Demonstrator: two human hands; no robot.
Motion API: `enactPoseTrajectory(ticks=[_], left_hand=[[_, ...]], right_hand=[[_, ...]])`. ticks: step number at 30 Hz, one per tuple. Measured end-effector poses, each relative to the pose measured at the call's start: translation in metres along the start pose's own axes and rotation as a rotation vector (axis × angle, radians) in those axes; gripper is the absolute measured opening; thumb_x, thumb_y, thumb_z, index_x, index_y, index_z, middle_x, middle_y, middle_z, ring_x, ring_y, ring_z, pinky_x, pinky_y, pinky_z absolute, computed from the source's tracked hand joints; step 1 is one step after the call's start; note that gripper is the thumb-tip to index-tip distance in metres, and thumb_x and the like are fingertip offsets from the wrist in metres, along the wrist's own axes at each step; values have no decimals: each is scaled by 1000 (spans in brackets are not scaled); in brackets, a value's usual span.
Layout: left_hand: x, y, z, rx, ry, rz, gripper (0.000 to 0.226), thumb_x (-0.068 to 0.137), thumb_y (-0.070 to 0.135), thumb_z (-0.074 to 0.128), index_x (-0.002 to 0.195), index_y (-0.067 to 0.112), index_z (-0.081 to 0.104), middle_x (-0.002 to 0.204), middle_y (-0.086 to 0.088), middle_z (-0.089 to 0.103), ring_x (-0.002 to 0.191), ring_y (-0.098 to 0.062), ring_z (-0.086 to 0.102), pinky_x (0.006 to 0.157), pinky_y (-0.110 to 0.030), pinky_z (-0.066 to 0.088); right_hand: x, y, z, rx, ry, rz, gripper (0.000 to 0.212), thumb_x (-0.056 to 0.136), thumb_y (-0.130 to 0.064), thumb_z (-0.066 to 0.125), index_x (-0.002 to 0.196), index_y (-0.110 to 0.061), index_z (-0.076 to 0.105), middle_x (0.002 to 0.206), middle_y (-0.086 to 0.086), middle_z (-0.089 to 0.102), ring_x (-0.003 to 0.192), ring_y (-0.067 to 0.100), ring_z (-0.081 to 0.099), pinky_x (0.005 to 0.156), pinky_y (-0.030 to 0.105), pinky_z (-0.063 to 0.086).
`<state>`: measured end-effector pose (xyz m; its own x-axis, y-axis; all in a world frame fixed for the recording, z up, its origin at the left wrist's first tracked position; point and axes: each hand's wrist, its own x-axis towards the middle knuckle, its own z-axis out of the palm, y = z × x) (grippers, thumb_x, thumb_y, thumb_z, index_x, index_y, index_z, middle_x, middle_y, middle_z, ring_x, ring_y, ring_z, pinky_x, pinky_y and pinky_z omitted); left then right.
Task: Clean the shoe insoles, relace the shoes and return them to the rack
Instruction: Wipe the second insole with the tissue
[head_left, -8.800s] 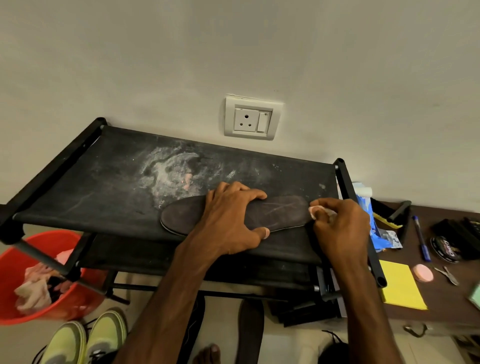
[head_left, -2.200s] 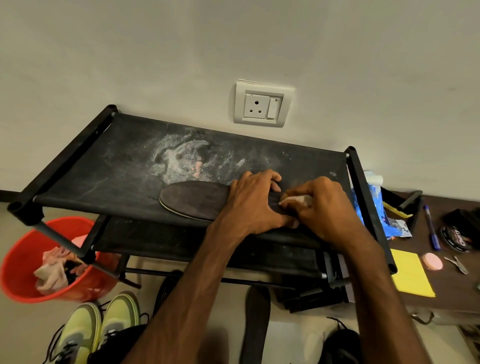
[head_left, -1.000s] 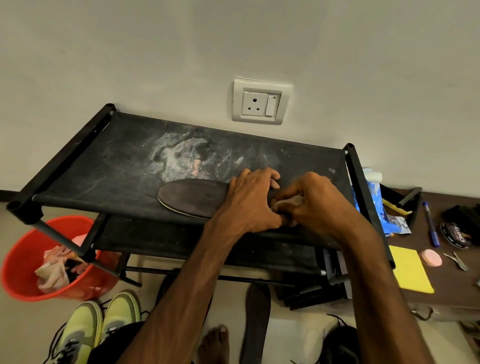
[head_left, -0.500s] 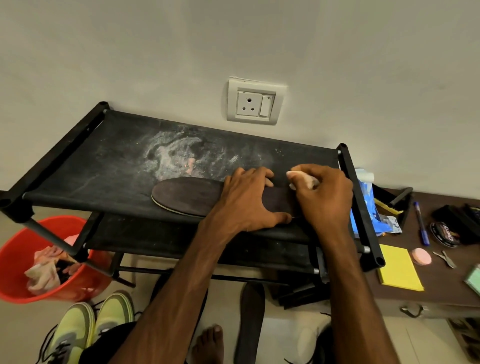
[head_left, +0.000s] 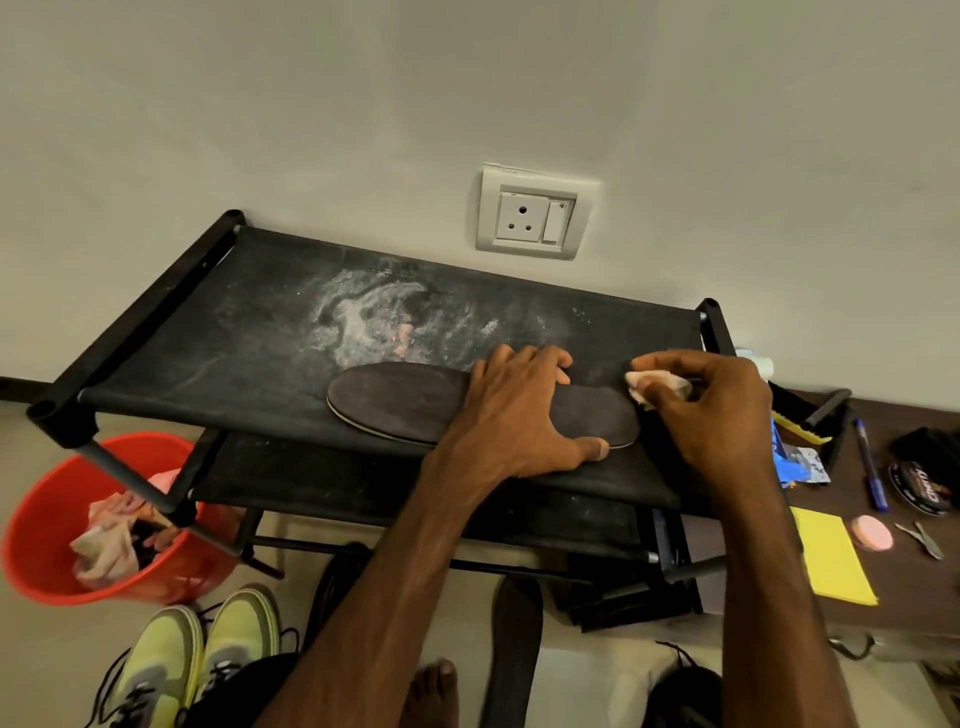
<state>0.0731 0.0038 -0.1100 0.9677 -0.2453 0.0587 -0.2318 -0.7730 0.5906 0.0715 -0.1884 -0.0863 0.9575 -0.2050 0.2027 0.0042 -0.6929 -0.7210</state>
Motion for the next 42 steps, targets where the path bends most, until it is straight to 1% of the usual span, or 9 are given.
enactPoseTrajectory(ticks=[7,11,17,20,23,26,31,35,42], left_hand=[[0,0,1,9,11,1,90,66,68,80,139,30,43,130,14,54,124,-16,40,104,-34,30],[1,1,3,46,10,10,88,67,68,79,138,30,43,131,13,53,124,-16,40,102,-35,31],[1,0,3,44,18,19,90,65,71,78,138,30,43,129,13,53,122,-17,41,102,-36,32],[1,0,3,42,22,26,89,66,71,77,137,30,44,128,13,54,121,-15,41,102,-35,33],[1,0,2,46,10,34,87,68,70,76,137,30,43,128,13,52,121,-15,40,103,-35,32],[1,0,1,46,-6,33,85,69,69,76,138,30,44,129,12,52,121,-16,40,103,-37,33],[0,-1,1,30,-26,34,77,70,47,77,139,28,45,131,8,53,124,-20,42,105,-37,31],[0,0,-5,6,-42,45,78,72,43,78,141,26,45,131,8,55,123,-19,43,108,-38,34],[-10,-26,-37,1,-66,7,91,59,71,83,135,33,52,121,16,57,118,-10,47,106,-37,43]], right_hand=[[-4,-13,8,-73,-163,-64,16,89,-7,75,93,-20,81,90,-9,73,85,-1,64,85,21,54],[-2,-12,-1,-158,-277,-65,21,88,-7,76,90,-27,81,93,-7,73,84,1,61,74,12,45],[-5,-20,-22,-204,-498,-119,22,84,-9,80,83,-31,82,83,-16,76,82,-2,69,70,10,54],[-5,-18,-31,-157,-579,-119,19,85,-12,80,89,-31,82,87,-17,77,86,-4,69,78,18,59],[-3,-15,-29,-60,-445,-134,20,86,-14,80,93,-33,80,93,-17,76,92,-3,69,82,20,58],[-5,-22,-10,17,-259,-190,23,86,-9,78,94,-31,80,90,-21,74,89,-8,67,76,10,54],[-20,-20,34,-87,-159,-261,37,80,0,68,95,-31,81,95,-8,76,88,12,69,82,41,58],[-20,-14,38,-62,-93,-255,36,81,0,69,94,-31,81,95,-9,75,88,12,69,80,43,59],[-23,-12,41,-44,-45,-231,26,82,-6,72,91,-30,80,91,-13,73,84,5,67,78,37,59]])
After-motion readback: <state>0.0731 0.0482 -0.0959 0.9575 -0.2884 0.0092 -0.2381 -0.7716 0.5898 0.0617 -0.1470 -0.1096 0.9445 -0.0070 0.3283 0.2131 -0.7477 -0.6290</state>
